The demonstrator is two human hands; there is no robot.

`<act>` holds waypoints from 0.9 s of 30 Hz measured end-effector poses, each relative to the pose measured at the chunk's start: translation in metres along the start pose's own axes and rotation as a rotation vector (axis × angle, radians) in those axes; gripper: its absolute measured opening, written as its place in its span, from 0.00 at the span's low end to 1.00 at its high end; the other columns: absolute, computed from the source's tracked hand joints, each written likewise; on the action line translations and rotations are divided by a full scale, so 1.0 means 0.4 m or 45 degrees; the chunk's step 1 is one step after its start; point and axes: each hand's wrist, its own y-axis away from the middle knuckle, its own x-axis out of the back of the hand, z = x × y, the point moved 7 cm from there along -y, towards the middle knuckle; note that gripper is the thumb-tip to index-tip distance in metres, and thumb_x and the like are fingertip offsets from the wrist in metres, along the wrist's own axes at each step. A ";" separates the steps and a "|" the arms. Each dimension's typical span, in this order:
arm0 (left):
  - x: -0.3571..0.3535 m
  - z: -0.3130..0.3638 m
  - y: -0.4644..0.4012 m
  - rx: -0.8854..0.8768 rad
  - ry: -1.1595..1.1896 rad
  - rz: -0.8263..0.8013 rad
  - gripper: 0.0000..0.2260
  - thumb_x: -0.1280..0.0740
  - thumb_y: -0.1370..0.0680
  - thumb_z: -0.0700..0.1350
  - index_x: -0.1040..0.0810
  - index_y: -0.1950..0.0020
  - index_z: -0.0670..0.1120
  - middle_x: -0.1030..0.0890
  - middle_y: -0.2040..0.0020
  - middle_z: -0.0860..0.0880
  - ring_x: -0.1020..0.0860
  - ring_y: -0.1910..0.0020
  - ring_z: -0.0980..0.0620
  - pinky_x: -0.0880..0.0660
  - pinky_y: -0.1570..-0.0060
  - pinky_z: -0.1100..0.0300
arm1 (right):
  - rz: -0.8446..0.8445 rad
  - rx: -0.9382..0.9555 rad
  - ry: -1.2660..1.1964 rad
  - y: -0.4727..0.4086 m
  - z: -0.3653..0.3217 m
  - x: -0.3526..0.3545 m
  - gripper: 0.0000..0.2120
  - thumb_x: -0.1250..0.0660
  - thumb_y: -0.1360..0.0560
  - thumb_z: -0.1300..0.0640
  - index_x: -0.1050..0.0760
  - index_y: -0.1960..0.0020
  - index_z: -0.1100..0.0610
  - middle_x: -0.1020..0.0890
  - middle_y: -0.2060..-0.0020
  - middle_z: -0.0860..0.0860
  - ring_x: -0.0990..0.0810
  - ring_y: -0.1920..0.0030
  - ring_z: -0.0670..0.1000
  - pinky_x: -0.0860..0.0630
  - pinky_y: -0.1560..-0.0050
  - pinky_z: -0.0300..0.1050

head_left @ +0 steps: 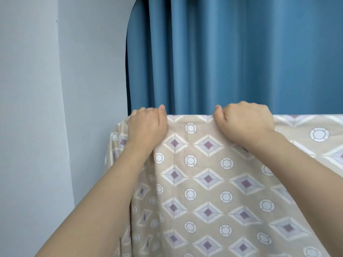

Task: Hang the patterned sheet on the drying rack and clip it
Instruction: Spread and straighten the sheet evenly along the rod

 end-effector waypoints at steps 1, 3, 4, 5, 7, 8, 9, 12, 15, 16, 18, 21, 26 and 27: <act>-0.002 0.003 0.001 0.009 -0.004 0.011 0.24 0.54 0.19 0.50 0.28 0.68 0.43 0.21 0.66 0.44 0.25 0.61 0.41 0.31 0.49 0.49 | -0.020 -0.016 -0.018 -0.004 -0.001 0.000 0.26 0.55 0.19 0.49 0.31 0.70 0.57 0.28 0.72 0.53 0.34 0.72 0.52 0.38 0.67 0.43; -0.006 0.014 -0.001 0.023 -0.021 -0.001 0.26 0.55 0.19 0.50 0.24 0.65 0.42 0.19 0.64 0.43 0.25 0.59 0.41 0.32 0.48 0.48 | -0.044 -0.006 -0.050 -0.017 -0.019 0.002 0.24 0.54 0.19 0.50 0.32 0.68 0.56 0.28 0.70 0.52 0.32 0.71 0.53 0.38 0.66 0.44; -0.010 0.022 -0.003 0.009 -0.024 -0.021 0.27 0.55 0.19 0.51 0.23 0.65 0.41 0.18 0.62 0.42 0.24 0.58 0.41 0.32 0.48 0.49 | -0.036 0.039 -0.074 -0.023 -0.041 0.005 0.23 0.54 0.19 0.50 0.32 0.67 0.56 0.27 0.69 0.52 0.31 0.69 0.54 0.38 0.66 0.44; -0.014 0.030 -0.005 -0.020 -0.023 -0.043 0.27 0.55 0.19 0.51 0.22 0.64 0.41 0.18 0.61 0.42 0.24 0.57 0.40 0.33 0.48 0.49 | -0.024 0.106 -0.107 -0.028 -0.071 0.006 0.22 0.54 0.18 0.49 0.33 0.64 0.56 0.27 0.67 0.51 0.29 0.66 0.55 0.39 0.66 0.44; -0.017 0.043 -0.007 -0.087 -0.018 -0.076 0.26 0.54 0.18 0.51 0.22 0.62 0.42 0.17 0.59 0.42 0.24 0.55 0.40 0.33 0.47 0.49 | -0.023 0.229 -0.198 -0.032 -0.135 0.003 0.21 0.56 0.18 0.45 0.33 0.61 0.54 0.28 0.64 0.50 0.29 0.62 0.55 0.40 0.66 0.46; -0.019 0.044 -0.008 -0.108 -0.021 -0.088 0.25 0.54 0.17 0.50 0.23 0.61 0.43 0.17 0.58 0.43 0.24 0.54 0.40 0.33 0.47 0.49 | -0.031 0.265 -0.210 -0.032 -0.161 -0.005 0.21 0.56 0.18 0.43 0.33 0.60 0.53 0.28 0.64 0.50 0.30 0.61 0.55 0.40 0.65 0.46; -0.021 0.040 -0.009 -0.114 -0.036 -0.096 0.24 0.53 0.16 0.50 0.23 0.61 0.44 0.17 0.57 0.43 0.24 0.54 0.40 0.33 0.47 0.49 | -0.017 0.295 -0.189 -0.031 -0.181 -0.013 0.22 0.57 0.18 0.42 0.33 0.59 0.52 0.27 0.64 0.50 0.30 0.62 0.55 0.40 0.65 0.46; -0.018 -0.005 -0.006 -0.054 -0.111 -0.082 0.26 0.57 0.18 0.52 0.22 0.57 0.45 0.18 0.56 0.45 0.24 0.53 0.41 0.34 0.47 0.49 | 0.085 0.293 -0.101 -0.027 -0.201 -0.032 0.23 0.57 0.18 0.40 0.33 0.60 0.52 0.25 0.67 0.50 0.30 0.65 0.55 0.45 0.71 0.44; -0.016 -0.074 0.006 0.077 -0.009 -0.094 0.22 0.56 0.17 0.52 0.24 0.53 0.47 0.22 0.55 0.47 0.26 0.50 0.42 0.33 0.47 0.48 | 0.112 0.220 -0.054 -0.025 -0.193 -0.040 0.25 0.57 0.18 0.41 0.32 0.63 0.53 0.32 0.73 0.48 0.31 0.69 0.56 0.45 0.72 0.41; -0.018 -0.092 0.006 0.111 0.043 -0.111 0.20 0.54 0.16 0.52 0.26 0.56 0.48 0.25 0.56 0.48 0.27 0.51 0.42 0.33 0.47 0.47 | 0.120 0.209 -0.041 -0.025 -0.193 -0.041 0.26 0.56 0.18 0.41 0.32 0.65 0.53 0.32 0.74 0.49 0.31 0.70 0.55 0.45 0.72 0.41; -0.024 -0.112 -0.004 0.152 0.116 -0.135 0.19 0.52 0.16 0.51 0.34 0.65 0.49 0.28 0.59 0.49 0.28 0.53 0.42 0.32 0.47 0.48 | 0.141 0.180 -0.048 -0.025 -0.193 -0.045 0.26 0.55 0.19 0.42 0.34 0.68 0.54 0.32 0.74 0.49 0.34 0.74 0.54 0.44 0.72 0.41; -0.027 -0.114 -0.019 0.167 0.151 -0.129 0.21 0.52 0.16 0.50 0.42 0.70 0.50 0.29 0.62 0.47 0.28 0.55 0.40 0.31 0.47 0.47 | 0.139 0.145 -0.071 -0.032 -0.191 -0.051 0.26 0.54 0.19 0.44 0.35 0.70 0.55 0.31 0.75 0.50 0.37 0.76 0.52 0.42 0.71 0.40; -0.027 -0.100 -0.020 0.134 0.142 -0.123 0.21 0.52 0.16 0.50 0.42 0.69 0.51 0.29 0.62 0.47 0.28 0.56 0.40 0.31 0.47 0.46 | 0.024 0.241 -0.173 -0.064 -0.220 -0.040 0.21 0.51 0.19 0.52 0.35 0.70 0.55 0.32 0.71 0.50 0.33 0.70 0.53 0.40 0.69 0.42; -0.027 -0.093 -0.019 0.110 0.139 -0.120 0.20 0.52 0.16 0.50 0.42 0.69 0.51 0.29 0.63 0.48 0.28 0.56 0.41 0.31 0.48 0.46 | 0.023 0.278 -0.209 -0.071 -0.244 -0.034 0.20 0.51 0.19 0.53 0.36 0.69 0.55 0.33 0.70 0.49 0.31 0.66 0.54 0.38 0.66 0.43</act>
